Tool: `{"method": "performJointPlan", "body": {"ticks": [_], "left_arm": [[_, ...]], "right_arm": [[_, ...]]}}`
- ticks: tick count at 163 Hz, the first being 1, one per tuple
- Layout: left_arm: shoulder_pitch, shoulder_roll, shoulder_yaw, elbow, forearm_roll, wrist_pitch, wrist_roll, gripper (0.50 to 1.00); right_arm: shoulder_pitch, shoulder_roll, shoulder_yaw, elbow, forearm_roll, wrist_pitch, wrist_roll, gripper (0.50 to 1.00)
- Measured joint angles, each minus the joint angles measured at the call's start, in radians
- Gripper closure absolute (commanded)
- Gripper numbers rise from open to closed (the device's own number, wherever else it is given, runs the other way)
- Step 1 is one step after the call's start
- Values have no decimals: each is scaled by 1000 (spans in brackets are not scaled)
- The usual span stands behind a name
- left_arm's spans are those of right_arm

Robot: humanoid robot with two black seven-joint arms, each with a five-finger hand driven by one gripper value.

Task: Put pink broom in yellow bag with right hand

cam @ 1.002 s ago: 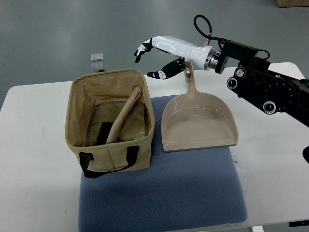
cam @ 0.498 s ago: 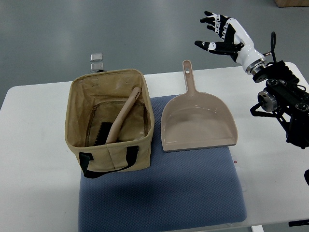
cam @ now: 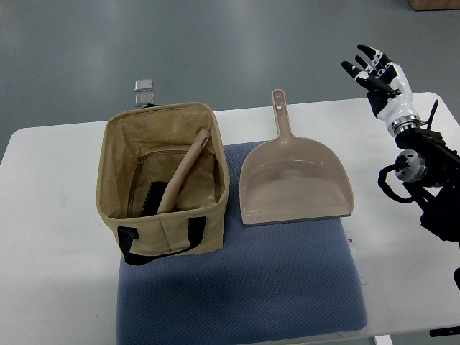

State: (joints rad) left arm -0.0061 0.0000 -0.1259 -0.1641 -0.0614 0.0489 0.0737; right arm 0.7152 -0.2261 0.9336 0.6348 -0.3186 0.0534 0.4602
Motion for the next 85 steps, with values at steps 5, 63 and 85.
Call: {"method": "performJointPlan", "body": {"ticks": [5, 63, 85], "left_arm": [[0, 0, 0, 0, 0, 0, 0, 500], [0, 0, 0, 0, 0, 0, 0, 500], [0, 0, 0, 0, 0, 0, 0, 500]], "right_arm": [[-2, 2, 0, 0, 5, -10, 1, 570], [-9, 9, 5, 0, 13, -31, 2, 570], [-9, 15, 6, 0, 13, -32, 1, 570]]}}
